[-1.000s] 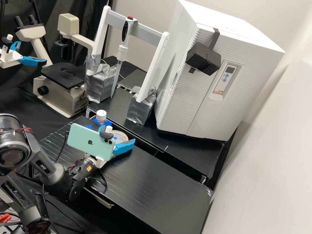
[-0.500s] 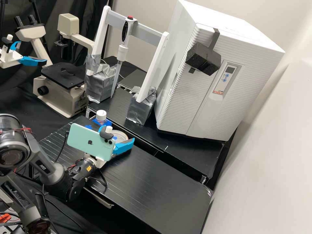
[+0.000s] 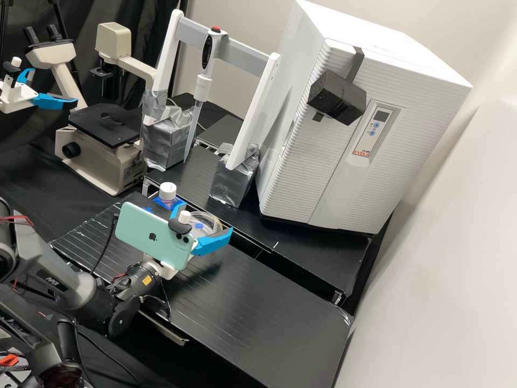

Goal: Open the lid

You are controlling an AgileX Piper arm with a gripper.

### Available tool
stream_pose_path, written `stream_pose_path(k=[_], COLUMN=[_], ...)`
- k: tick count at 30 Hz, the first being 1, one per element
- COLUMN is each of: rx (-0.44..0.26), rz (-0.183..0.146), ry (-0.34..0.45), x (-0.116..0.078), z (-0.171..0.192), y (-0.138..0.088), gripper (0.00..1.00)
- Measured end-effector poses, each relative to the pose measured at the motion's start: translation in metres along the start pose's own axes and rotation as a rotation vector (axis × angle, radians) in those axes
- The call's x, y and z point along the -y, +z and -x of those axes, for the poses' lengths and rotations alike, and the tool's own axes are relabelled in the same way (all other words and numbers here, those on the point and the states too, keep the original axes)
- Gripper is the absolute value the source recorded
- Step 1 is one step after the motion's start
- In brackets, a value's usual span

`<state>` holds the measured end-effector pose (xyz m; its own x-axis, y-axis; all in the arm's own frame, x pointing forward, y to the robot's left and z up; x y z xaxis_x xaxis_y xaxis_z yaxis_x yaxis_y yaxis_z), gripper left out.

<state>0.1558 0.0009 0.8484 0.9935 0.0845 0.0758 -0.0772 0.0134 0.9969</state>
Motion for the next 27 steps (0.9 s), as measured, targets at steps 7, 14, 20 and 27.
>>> stream_pose_path(k=[7, 14, 20, 27], rx=[0.075, 0.139, 0.179, 0.228], rz=[-0.036, -0.054, -0.042, -0.034], ry=[0.064, 0.066, 0.082, 0.114], x=[-0.015, -0.024, -0.03, -0.034], z=[-0.001, -0.013, -0.016, -0.017], y=[0.014, 0.034, 0.046, 0.057], gripper=[0.0, 0.0, 0.0, 0.0])
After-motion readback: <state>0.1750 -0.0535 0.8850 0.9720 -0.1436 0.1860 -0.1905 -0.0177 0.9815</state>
